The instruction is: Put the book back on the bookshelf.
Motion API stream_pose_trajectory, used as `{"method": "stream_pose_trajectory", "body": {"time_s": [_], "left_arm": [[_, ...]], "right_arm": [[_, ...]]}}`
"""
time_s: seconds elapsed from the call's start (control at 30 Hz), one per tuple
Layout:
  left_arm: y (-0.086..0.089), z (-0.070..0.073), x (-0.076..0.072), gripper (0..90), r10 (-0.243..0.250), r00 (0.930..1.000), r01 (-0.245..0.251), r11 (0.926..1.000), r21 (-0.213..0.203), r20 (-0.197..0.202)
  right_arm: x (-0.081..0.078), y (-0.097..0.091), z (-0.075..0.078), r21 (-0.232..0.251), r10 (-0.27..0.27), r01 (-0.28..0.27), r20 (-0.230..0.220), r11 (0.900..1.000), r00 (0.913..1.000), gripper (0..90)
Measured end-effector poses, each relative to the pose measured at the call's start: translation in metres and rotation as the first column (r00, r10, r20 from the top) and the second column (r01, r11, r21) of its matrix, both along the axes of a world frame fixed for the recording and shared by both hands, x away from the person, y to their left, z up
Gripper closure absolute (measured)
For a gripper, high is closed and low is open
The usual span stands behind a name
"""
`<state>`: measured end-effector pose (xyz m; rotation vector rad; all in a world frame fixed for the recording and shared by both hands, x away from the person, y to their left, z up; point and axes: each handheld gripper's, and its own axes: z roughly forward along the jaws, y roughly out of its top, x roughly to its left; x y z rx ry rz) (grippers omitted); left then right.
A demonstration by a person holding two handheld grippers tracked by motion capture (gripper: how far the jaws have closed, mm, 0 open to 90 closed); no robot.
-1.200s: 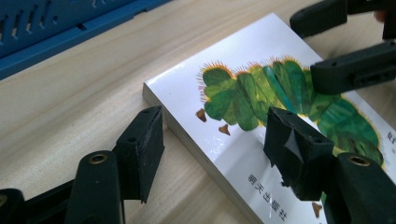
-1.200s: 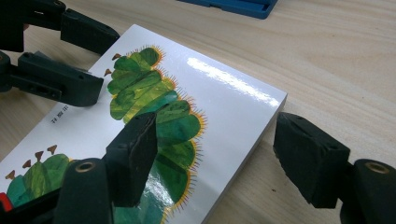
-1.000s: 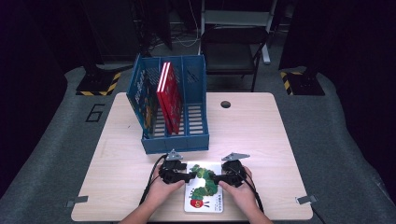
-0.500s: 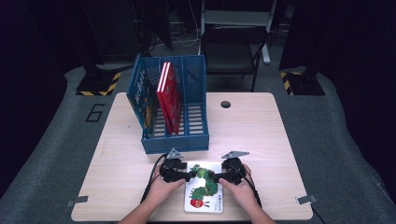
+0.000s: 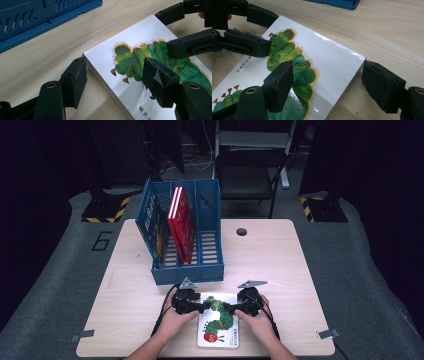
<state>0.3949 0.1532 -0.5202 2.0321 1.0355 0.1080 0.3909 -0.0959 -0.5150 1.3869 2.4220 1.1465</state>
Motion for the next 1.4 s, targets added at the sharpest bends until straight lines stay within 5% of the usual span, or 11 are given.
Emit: {"method": "stream_pose_trajectory", "body": {"time_s": [0.27, 0.5, 0.7, 1.03, 1.4], "left_arm": [[0.001, 0.003, -0.001, 37.1, 0.015, 0.9993, -0.014, 0.9998, 0.012, -0.036], [0.004, 0.005, -0.003, 40.8, 0.055, 0.995, -0.056, 0.9982, -0.018, -0.083], [0.011, 0.01, -0.004, 42.5, 0.061, 0.9921, -0.067, 0.9965, -0.051, -0.11], [0.02, 0.03, -0.013, 43.4, 0.051, 0.9976, -0.055, 0.9956, -0.076, -0.047], [0.027, 0.054, -0.023, 43.4, 0.032, 0.9992, -0.035, 0.9913, -0.127, -0.024]], "right_arm": [[0.001, -0.001, 0.0, 0.038, -0.007, 0.008, -0.019, 0.9993, 0.9998, 26.1], [0.001, -0.004, 0.0, 0.083, 0.0, 0.004, -0.045, 0.9966, 0.999, 29.3], [-0.001, -0.003, 0.004, 0.091, 0.022, -0.02, -0.017, 0.9956, 0.9996, 29.9], [-0.009, -0.001, 0.025, 0.097, 0.022, -0.028, 0.065, 0.9949, 0.9977, 33.7], [-0.02, -0.003, 0.045, 0.131, 0.027, -0.043, 0.121, 0.9904, 0.9923, 34.5]]}}
